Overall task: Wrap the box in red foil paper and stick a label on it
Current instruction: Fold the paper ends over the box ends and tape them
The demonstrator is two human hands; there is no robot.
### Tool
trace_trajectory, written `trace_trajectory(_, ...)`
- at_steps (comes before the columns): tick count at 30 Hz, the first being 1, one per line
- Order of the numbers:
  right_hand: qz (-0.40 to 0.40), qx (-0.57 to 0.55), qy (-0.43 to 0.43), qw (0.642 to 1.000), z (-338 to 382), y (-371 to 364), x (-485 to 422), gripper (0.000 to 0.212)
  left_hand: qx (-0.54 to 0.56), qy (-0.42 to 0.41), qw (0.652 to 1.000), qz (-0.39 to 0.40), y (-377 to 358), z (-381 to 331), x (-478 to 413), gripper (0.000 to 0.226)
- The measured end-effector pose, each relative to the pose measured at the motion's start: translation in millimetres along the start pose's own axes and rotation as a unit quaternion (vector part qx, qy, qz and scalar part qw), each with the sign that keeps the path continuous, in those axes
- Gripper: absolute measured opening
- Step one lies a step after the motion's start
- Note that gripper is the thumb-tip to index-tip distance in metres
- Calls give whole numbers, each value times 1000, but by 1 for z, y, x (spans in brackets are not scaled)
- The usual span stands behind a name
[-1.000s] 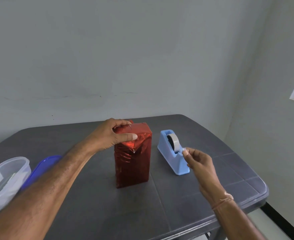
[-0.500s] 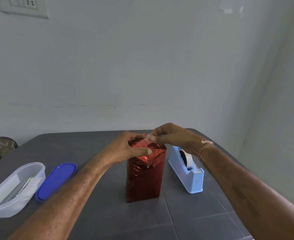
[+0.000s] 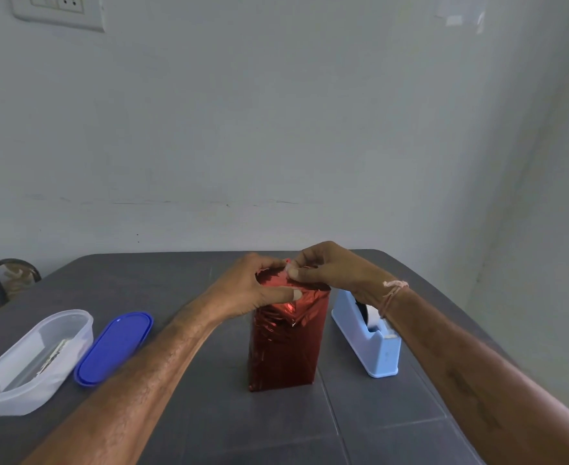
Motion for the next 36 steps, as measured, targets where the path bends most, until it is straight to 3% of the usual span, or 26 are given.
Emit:
trace_trajectory(15,-24,-22,38,999,-9,-4,1,10,-3,15,1000,3,0,-2,-1,30)
trace_trajectory(22,-15,-90,18,996,-12,-8,0,7,7,13,1000,5,1,-2,0,25)
trace_trajectory(28,-25,-151,-1,988,-14,-11,0,9,4,17,1000,4,0,0,-1,38)
trace_trajectory(36,-24,-161,-33,986,-12,-12,-3,9,-8,11,1000,7,1,3,-2,34)
Point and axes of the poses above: each hand's wrist, its own x-axis away from the middle knuckle, its own y-axis out of the back of the hand, z = x × y, the point moved 2 cm from there along -x, towards the middle knuckle, and after that the axes turned 4 degrees about y, right-handed, at the moved point
